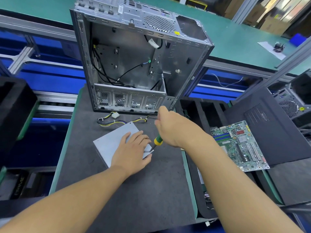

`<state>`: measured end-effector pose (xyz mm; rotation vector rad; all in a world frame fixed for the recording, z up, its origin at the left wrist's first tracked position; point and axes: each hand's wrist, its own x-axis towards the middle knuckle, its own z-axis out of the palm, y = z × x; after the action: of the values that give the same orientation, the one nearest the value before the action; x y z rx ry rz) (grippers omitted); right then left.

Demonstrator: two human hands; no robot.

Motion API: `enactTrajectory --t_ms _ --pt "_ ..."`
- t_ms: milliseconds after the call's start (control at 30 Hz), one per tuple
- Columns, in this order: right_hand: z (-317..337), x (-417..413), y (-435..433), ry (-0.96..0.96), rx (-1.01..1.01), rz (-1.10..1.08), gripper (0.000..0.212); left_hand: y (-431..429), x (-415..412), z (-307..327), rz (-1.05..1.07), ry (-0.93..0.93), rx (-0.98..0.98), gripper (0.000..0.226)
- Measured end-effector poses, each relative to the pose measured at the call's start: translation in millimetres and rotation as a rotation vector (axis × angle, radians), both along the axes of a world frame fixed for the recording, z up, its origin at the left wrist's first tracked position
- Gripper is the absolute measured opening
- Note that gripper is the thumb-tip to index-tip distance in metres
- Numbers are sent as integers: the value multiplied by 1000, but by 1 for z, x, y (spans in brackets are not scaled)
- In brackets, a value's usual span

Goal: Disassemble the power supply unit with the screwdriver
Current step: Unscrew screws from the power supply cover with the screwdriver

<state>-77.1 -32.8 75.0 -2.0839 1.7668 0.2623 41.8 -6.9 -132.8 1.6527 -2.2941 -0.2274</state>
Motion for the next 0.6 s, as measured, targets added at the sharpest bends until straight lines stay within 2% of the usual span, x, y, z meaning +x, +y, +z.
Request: enactTrajectory --t_ms 67,167,333,400,500,600 --pt "3 -1 -1 -13 79 14 15 0 -1 0 2 15 -20 43" --pt "8 -1 -1 23 165 23 29 1 -1 2 -9 12 -76 35" --pt "0 -1 2 23 -19 -53 32 0 0 1 -9 10 -23 42" --pt "-2 0 2 -10 -72 -24 22 0 0 0 -9 16 -27 44" --pt "-2 -1 -1 -86 5 21 26 0 0 0 -4 22 -63 40" --pt "1 1 -2 -56 82 48 31 0 -1 1 -6 25 -111 34"
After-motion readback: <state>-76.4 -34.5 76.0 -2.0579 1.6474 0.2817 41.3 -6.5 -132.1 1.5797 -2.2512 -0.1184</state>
